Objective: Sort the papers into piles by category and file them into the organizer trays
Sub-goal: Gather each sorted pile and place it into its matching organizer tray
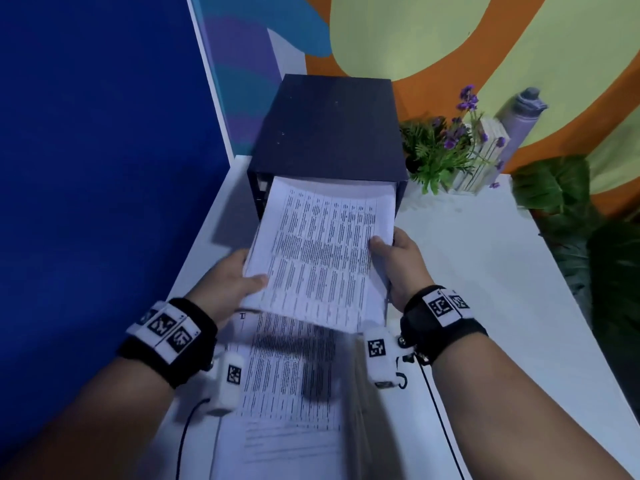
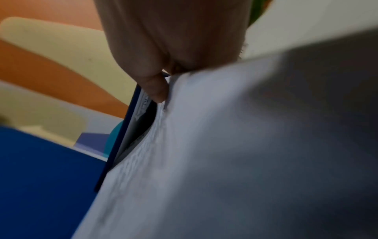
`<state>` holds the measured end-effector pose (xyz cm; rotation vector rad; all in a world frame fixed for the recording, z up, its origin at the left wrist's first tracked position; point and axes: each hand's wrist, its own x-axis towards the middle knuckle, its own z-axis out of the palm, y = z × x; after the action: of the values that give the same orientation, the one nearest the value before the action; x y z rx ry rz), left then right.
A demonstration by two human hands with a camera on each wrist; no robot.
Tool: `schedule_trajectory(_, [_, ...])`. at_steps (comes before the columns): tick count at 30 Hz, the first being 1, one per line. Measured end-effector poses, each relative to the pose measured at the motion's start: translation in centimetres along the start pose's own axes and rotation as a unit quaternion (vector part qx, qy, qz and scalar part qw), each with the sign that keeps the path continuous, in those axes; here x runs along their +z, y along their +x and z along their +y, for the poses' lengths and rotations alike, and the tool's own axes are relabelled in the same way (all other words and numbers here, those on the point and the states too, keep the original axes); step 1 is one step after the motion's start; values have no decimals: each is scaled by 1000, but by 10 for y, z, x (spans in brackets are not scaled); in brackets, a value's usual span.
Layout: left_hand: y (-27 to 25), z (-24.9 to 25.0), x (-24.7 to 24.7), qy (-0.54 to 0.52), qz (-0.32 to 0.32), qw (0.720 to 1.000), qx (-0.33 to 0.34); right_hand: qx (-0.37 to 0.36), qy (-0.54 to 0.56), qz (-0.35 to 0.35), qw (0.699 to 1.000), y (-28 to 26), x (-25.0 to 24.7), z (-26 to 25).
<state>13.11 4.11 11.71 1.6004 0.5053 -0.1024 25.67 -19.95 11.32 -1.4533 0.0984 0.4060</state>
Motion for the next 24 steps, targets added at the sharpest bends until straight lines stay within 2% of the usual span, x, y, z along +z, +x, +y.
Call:
schedule_trajectory(3, [29,23,-5,3,21,1000,1,-19,-69,-29,997,-4,4,0])
schedule_trajectory(5, [56,31,-8,38,35,999,8,-38,-97,-24,994,-7,5,0])
schedule_trajectory(7, [76,42,-6,57,27,998,8,-64,-105,29,992,-5,6,-1])
schedule_trajectory(9, [80,58,4,44,-13,999,-16,-77,-71,91,990,-1,9,-6])
schedule_trajectory(11, [86,63,10,60,-64,995,-41,-98,-36,129,986,3,12,-10])
schedule_trajectory(12, [88,63,12,65,-61,995,-38,-112,-32,139,983,2,15,-12])
schedule_trajectory(13, [91,62,13,60,-32,997,-25,-128,-33,146,980,3,18,-12])
schedule_trajectory(15, [99,57,16,38,72,997,7,-155,-37,151,976,7,25,-8])
schedule_trajectory(18, [109,55,29,48,188,979,68,-154,-33,146,977,18,33,-3])
schedule_trajectory(24, [118,56,42,35,231,967,99,-104,32,53,993,30,29,-5])
